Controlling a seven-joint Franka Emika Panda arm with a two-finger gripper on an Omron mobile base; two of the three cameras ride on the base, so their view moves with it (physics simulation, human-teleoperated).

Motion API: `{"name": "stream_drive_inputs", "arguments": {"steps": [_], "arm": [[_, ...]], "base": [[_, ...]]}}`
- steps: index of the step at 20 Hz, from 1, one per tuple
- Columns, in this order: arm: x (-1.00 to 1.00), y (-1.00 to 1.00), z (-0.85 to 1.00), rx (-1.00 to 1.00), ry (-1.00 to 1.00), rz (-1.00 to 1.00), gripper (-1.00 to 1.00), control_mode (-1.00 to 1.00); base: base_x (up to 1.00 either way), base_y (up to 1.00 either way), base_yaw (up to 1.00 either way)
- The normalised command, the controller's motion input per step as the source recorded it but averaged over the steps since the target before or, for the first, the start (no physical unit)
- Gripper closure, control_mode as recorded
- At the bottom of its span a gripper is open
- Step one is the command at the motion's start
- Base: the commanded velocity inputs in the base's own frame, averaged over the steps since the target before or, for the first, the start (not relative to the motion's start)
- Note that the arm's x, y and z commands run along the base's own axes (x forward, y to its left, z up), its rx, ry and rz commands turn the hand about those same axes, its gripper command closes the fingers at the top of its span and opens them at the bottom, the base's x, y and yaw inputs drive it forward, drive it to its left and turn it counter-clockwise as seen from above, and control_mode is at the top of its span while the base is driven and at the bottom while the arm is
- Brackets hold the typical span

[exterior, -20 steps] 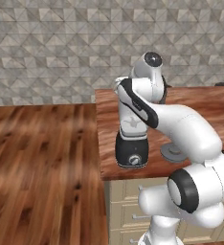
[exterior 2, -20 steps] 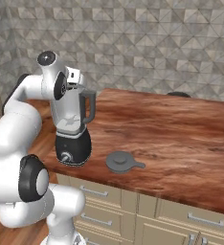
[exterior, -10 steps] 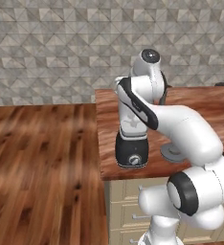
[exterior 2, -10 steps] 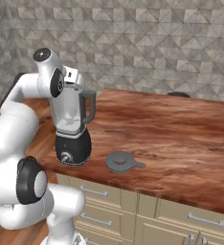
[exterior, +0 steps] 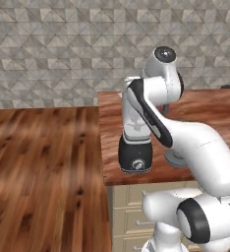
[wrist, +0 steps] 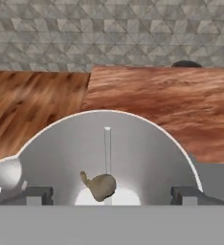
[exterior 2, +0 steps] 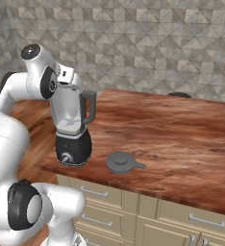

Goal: Grab the garlic and lemon from the fridge, place them in the blender, close the lid, and turn on the blender to create a marinade.

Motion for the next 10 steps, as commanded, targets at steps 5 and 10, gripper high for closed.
{"name": "stream_drive_inputs", "arguments": {"steps": [5, 10], "arm": [[-1.0, -0.33, -0.01, 0.02, -0.04, 0.0, -1.0, -1.0], [-1.0, -0.34, -0.35, 0.0, 0.0, 0.0, -1.0, -1.0]], "base": [[0.0, 0.0, 0.0], [0.0, 0.0, 0.0]]}}
